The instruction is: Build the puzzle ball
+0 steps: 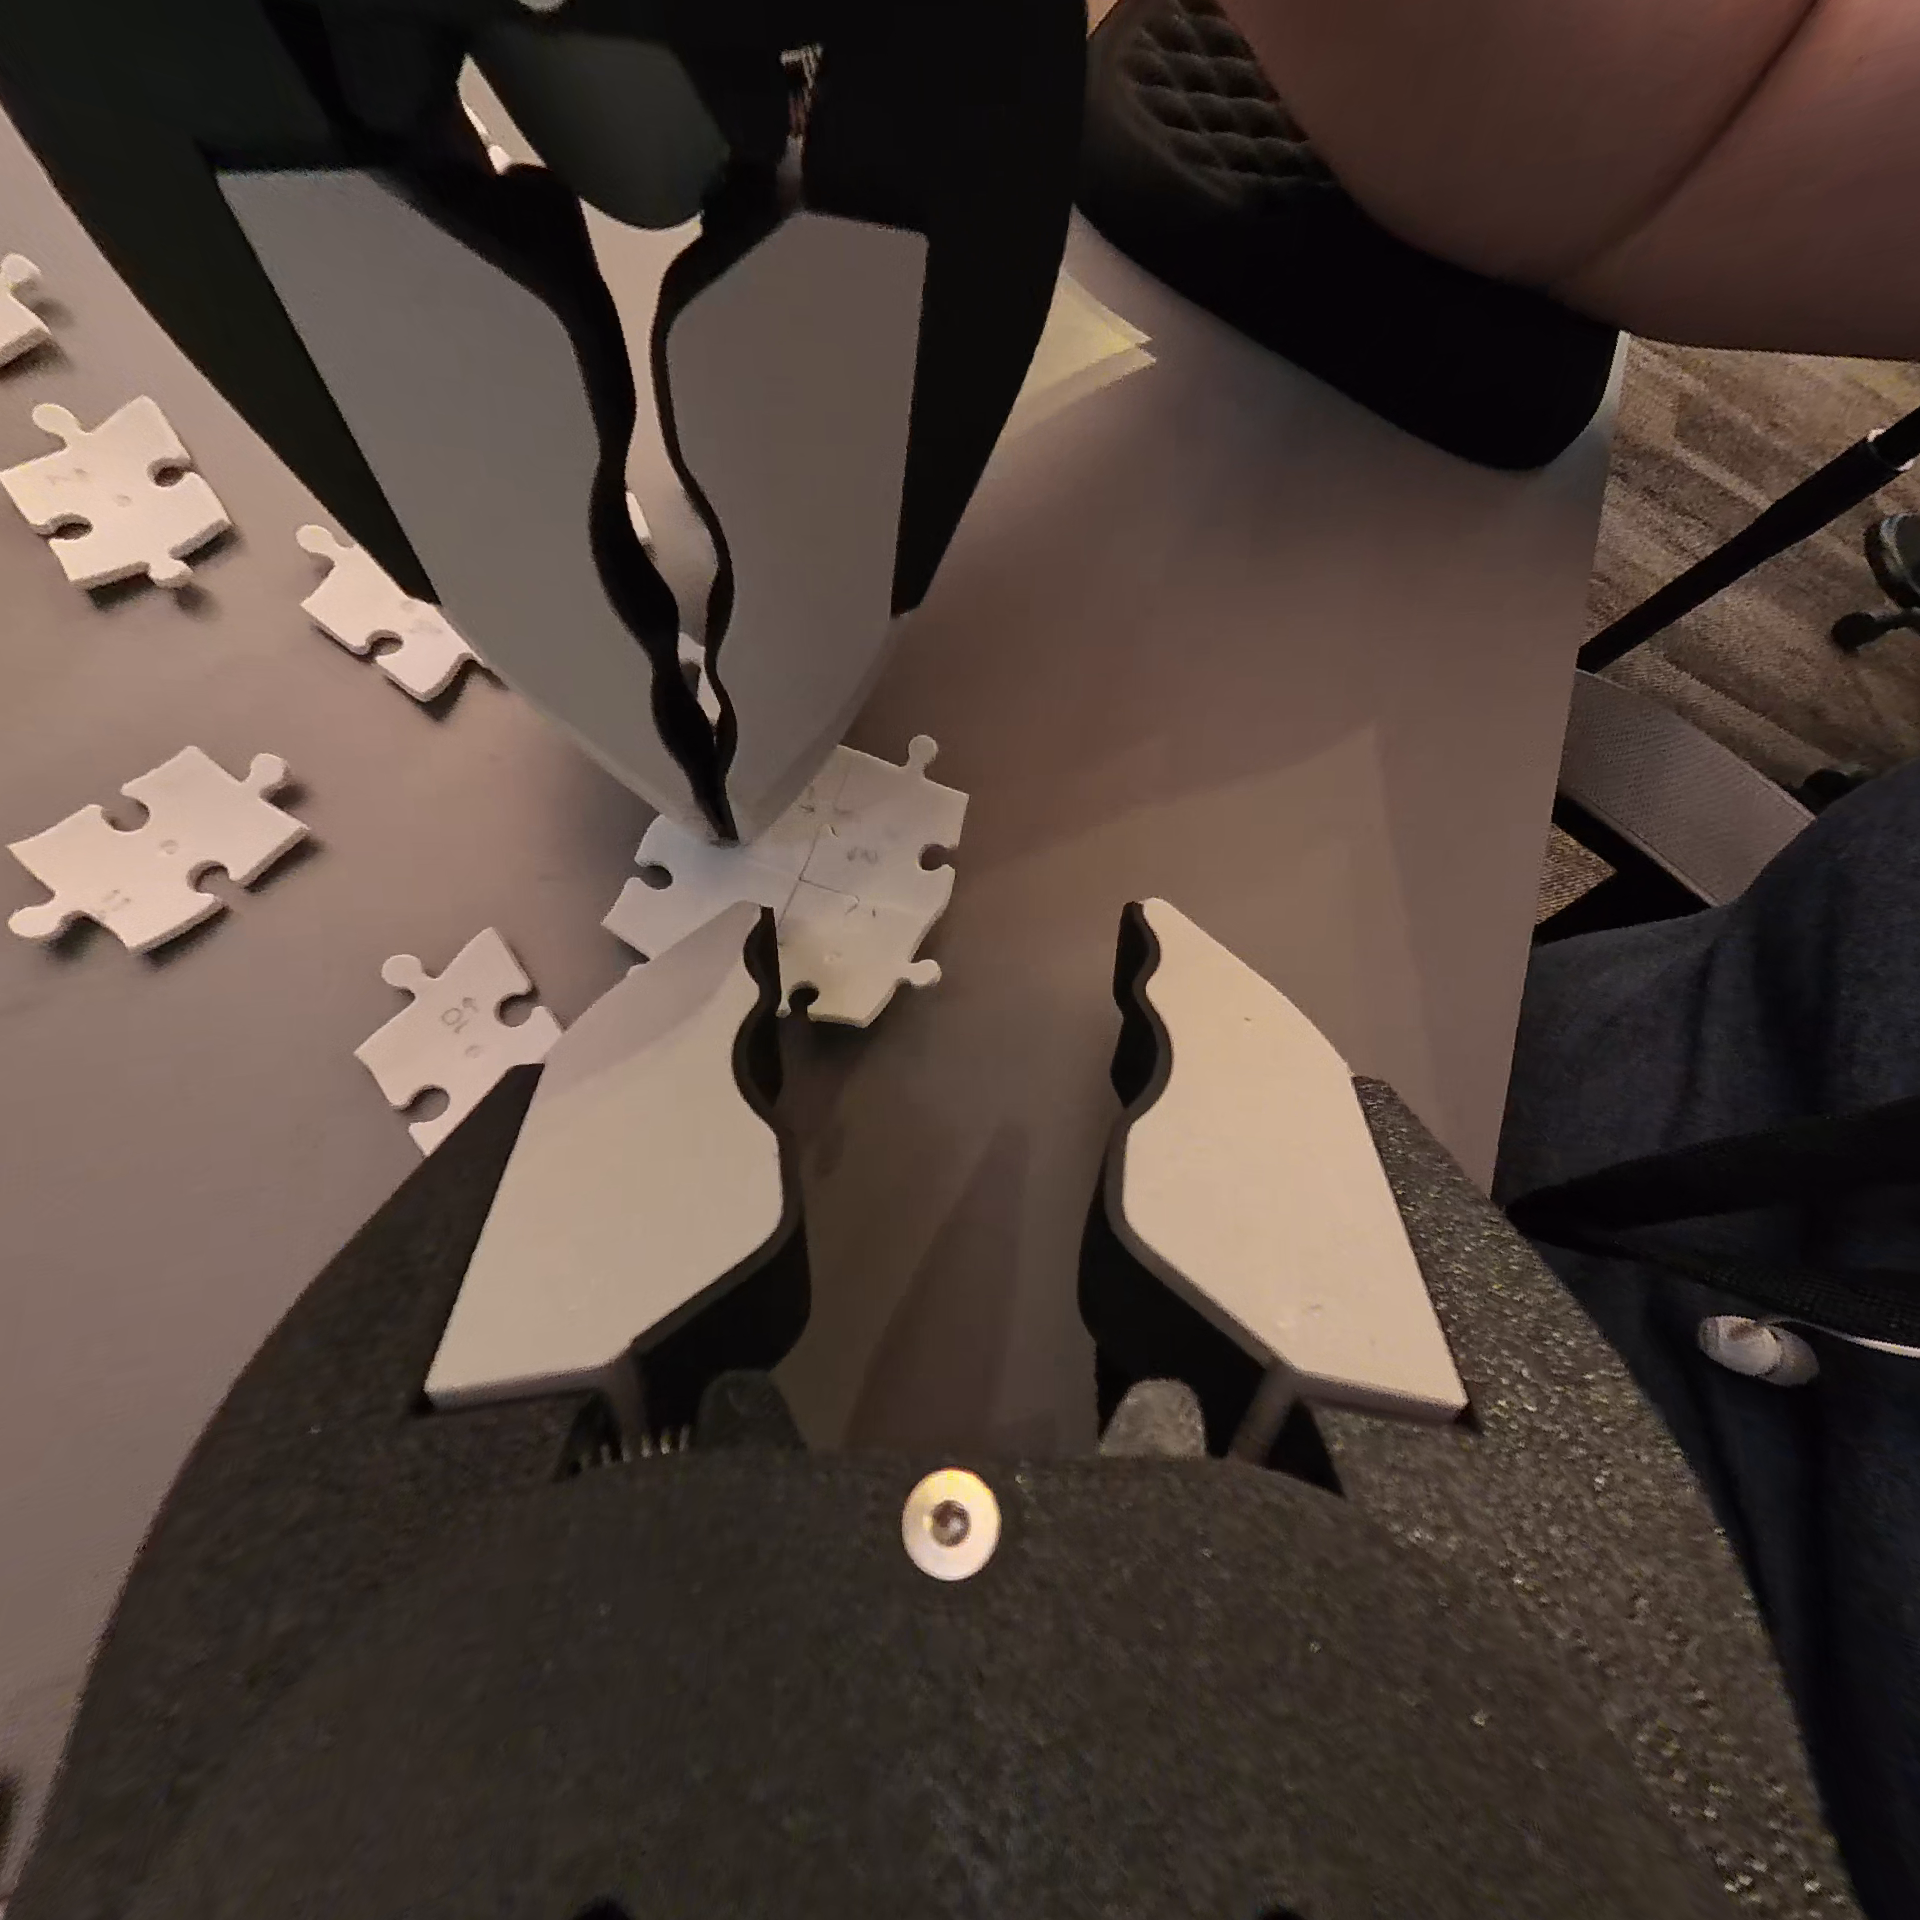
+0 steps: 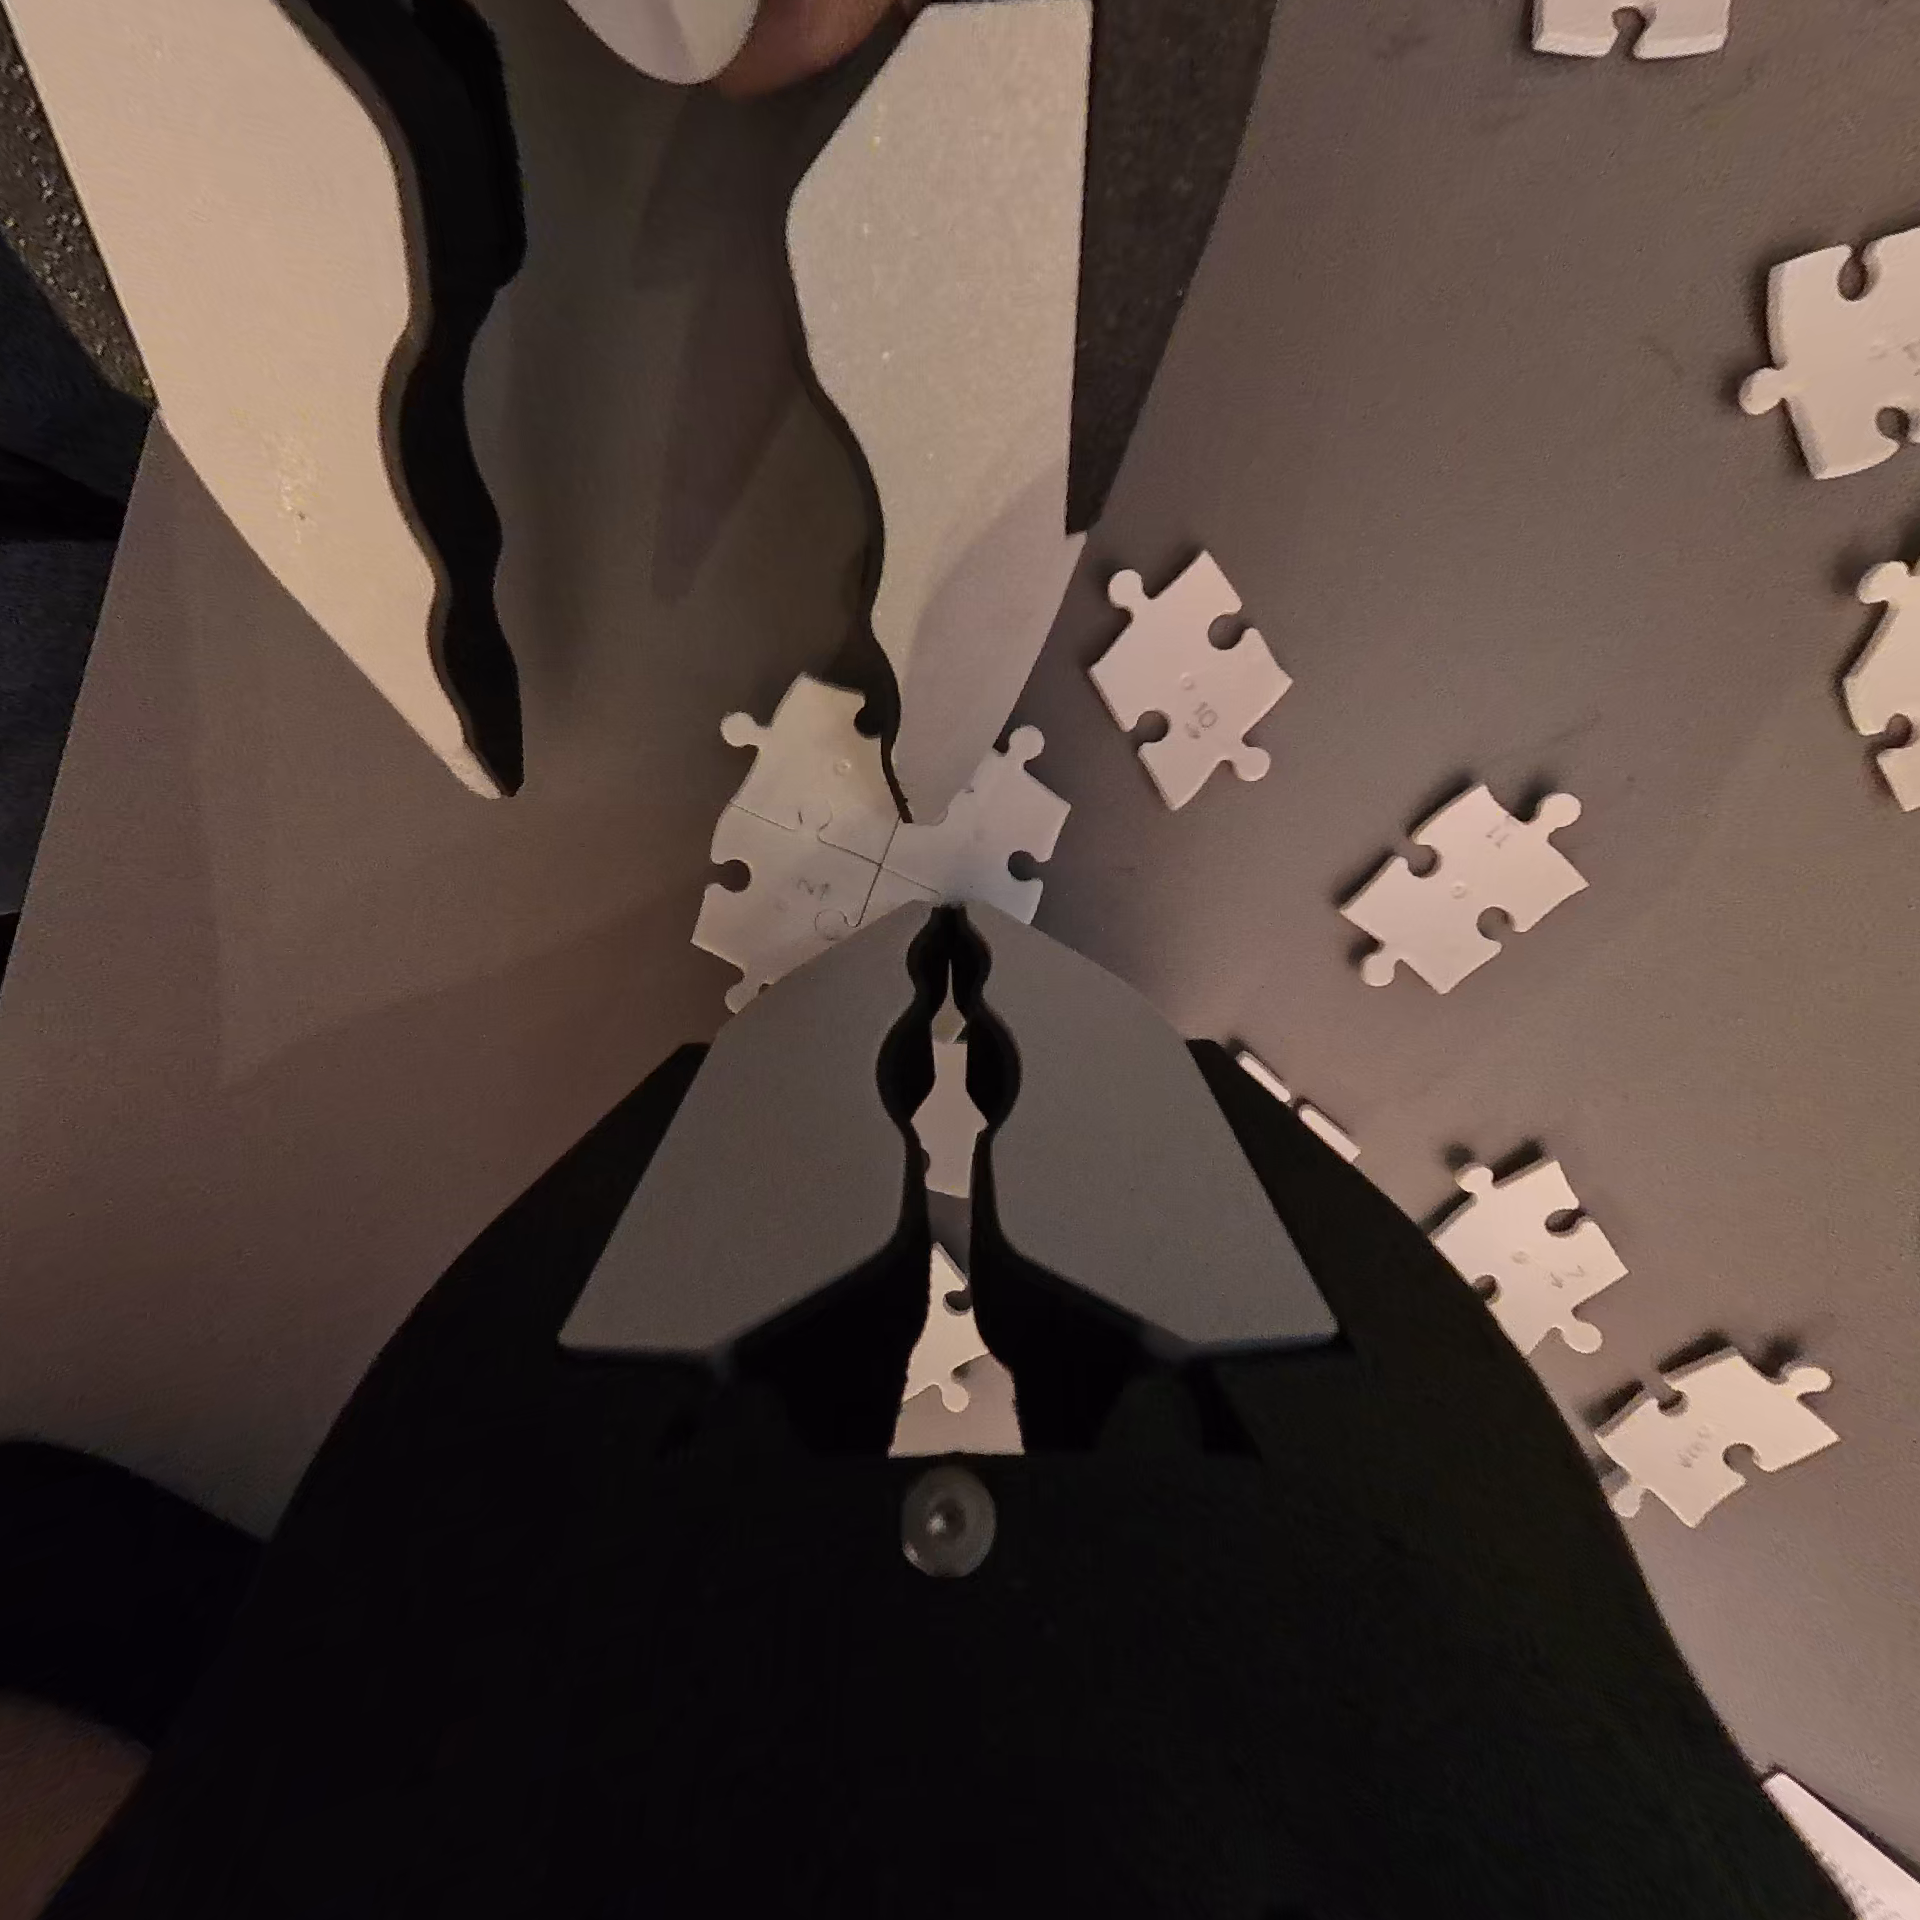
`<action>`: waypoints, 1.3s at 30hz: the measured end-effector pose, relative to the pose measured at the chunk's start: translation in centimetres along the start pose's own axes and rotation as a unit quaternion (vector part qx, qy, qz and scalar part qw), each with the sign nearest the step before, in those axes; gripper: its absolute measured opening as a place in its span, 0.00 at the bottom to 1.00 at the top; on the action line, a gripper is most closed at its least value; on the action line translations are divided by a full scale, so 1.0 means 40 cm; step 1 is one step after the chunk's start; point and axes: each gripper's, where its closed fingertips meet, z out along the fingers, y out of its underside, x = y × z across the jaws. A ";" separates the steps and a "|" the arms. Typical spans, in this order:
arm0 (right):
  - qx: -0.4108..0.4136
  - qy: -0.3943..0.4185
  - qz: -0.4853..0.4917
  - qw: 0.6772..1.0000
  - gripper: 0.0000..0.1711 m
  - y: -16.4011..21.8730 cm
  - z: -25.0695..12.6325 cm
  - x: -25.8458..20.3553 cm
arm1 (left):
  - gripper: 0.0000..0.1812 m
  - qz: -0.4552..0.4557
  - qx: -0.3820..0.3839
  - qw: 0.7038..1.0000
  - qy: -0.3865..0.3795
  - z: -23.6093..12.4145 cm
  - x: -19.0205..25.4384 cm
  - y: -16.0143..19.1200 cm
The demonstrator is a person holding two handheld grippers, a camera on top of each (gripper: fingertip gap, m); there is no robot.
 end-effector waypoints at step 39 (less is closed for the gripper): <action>0.025 0.002 -0.029 0.999 0.01 -0.019 -0.001 0.000 | 0.36 -0.006 -0.002 1.000 -0.002 -0.002 -0.010 0.002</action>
